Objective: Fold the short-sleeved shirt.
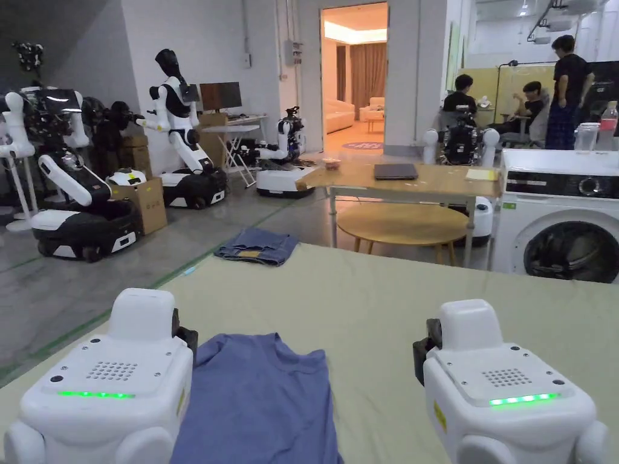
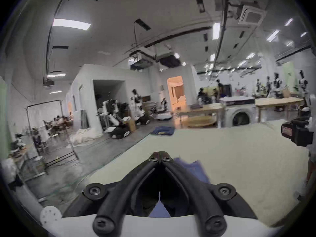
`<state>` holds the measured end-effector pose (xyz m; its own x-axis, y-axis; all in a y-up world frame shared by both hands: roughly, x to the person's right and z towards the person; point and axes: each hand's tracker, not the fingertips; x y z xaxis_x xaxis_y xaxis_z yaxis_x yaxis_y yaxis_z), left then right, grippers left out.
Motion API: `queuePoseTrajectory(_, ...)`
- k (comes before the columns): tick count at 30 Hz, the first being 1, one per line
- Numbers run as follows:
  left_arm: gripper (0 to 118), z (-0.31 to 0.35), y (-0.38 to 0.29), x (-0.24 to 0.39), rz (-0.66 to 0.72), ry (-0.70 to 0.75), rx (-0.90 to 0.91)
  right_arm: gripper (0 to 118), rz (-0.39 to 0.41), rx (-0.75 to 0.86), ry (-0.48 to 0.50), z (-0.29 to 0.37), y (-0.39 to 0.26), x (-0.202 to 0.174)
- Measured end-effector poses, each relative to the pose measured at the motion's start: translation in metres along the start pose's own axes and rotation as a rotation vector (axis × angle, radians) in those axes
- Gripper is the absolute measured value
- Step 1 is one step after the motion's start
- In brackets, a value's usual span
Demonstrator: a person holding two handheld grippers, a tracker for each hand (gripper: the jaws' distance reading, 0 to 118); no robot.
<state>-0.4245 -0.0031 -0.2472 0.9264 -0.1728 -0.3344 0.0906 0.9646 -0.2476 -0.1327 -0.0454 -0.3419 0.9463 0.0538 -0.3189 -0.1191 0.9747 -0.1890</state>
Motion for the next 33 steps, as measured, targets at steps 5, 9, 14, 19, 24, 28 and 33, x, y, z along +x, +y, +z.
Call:
queuePoseTrajectory(5,18,-0.07,-0.043,0.003,0.043,-0.106,-0.207,0,0.007,-0.025,0.032,-0.023,-0.018,-0.011)
queuePoseTrajectory(9,101,-0.166,-0.083,0.038,0.089,-0.219,-0.452,0,0.013,-0.064,-0.006,-0.04,-0.032,0.002)
queuePoseTrajectory(14,116,-0.251,-0.12,0.118,0.053,-0.323,-0.599,0,0.001,-0.132,-0.072,-0.056,-0.053,0.022)
queuePoseTrajectory(19,101,-0.294,-0.164,0.169,0.004,-0.316,-0.738,0,0.007,-0.166,-0.124,-0.054,-0.067,0.04)
queuePoseTrajectory(24,19,-0.272,-0.154,0.164,-0.034,-0.33,-0.72,0,-0.004,-0.176,-0.173,-0.042,-0.07,0.064)
queuePoseTrajectory(28,0,-0.277,-0.147,0.142,0.027,-0.344,-0.717,0,-0.028,-0.162,-0.2,-0.023,-0.063,0.084)
queuePoseTrajectory(33,0,-0.224,-0.085,0.17,0.002,-0.466,-0.497,0,-0.054,-0.135,-0.255,0.01,-0.048,0.12)
